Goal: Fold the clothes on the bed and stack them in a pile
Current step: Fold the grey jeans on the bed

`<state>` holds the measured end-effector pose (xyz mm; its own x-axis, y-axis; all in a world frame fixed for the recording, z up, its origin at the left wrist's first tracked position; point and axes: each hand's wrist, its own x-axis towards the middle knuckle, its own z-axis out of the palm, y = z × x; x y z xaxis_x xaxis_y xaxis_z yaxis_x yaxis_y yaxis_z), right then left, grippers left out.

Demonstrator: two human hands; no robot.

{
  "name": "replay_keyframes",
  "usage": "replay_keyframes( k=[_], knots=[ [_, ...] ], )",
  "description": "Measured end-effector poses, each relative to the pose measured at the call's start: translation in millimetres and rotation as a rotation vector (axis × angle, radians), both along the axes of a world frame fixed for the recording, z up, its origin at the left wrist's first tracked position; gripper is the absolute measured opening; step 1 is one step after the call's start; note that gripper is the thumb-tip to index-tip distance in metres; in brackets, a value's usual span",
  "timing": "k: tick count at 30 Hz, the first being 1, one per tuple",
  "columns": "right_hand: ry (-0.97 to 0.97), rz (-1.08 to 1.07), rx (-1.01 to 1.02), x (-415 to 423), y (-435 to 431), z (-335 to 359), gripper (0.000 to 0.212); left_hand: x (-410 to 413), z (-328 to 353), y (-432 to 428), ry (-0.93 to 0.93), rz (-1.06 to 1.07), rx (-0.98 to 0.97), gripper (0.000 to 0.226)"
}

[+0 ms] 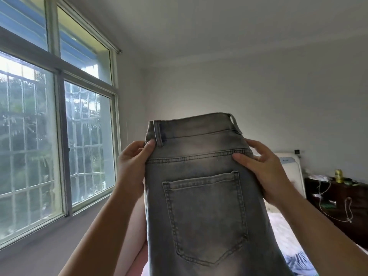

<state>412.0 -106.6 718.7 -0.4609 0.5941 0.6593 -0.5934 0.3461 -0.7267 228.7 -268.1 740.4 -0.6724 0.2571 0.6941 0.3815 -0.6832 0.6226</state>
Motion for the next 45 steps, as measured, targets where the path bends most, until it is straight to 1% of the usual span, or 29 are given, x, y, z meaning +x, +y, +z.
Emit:
replay_keyframes(
  k=[2,3,7,9,11,13,15,18,20,23,26,30,34,40,45],
  knots=[
    [0.021,-0.011,0.041,18.4,-22.3,11.2,0.047,16.0,8.2,-16.3,0.002,-0.024,0.047,0.029],
    [0.033,-0.014,0.059,26.7,-31.9,16.1,0.047,23.2,12.2,-22.8,0.007,-0.011,0.068,0.028],
    [0.061,-0.027,0.103,47.1,-53.9,27.4,0.038,38.8,24.1,-39.3,0.131,0.163,0.146,0.027],
    [0.026,-0.035,0.090,46.1,-52.6,21.7,0.036,34.9,19.4,-37.5,0.175,0.236,0.142,0.024],
    [-0.028,-0.036,0.049,36.7,-44.7,3.6,0.037,24.8,0.3,-26.8,0.166,0.256,0.085,0.022],
    [-0.072,-0.033,-0.023,20.6,-26.3,-27.1,0.035,6.1,-32.0,-9.1,0.110,0.214,-0.005,0.022],
    [-0.126,-0.039,-0.092,2.4,-5.6,-70.3,0.032,-15.0,-79.1,10.3,0.044,0.146,-0.102,0.024],
    [-0.207,-0.050,-0.223,-20.9,21.9,-147.4,0.033,-37.5,-157.6,31.8,-0.037,0.092,-0.265,0.021],
    [-0.340,-0.042,-0.300,-42.1,53.9,-214.8,0.034,-56.9,-224.7,65.3,-0.121,0.075,-0.408,0.017],
    [-0.385,-0.080,-0.374,-46.8,66.4,-256.7,0.036,-63.7,-263.6,73.0,-0.201,0.025,-0.515,0.016],
    [-0.500,-0.059,-0.397,-64.9,102.1,-309.4,0.038,-76.9,-316.4,110.9,-0.255,0.011,-0.661,0.018],
    [-0.633,-0.054,-0.482,-84.0,147.5,-374.4,0.037,-90.7,-384.1,156.7,-0.449,0.044,-0.836,0.011],
    [-0.705,-0.050,-0.582,-106.9,192.3,-415.1,0.038,-106.6,-422.8,199.8,-0.600,0.099,-0.888,0.014],
    [-0.818,-0.048,-0.634,-151.2,231.9,-467.8,0.037,-147.2,-476.0,241.2,-0.666,0.126,-0.984,0.015],
    [-0.894,-0.161,-0.623,-195.5,263.1,-520.5,0.038,-194.1,-538.0,279.2,-0.722,0.099,-1.084,0.012]
  ],
)
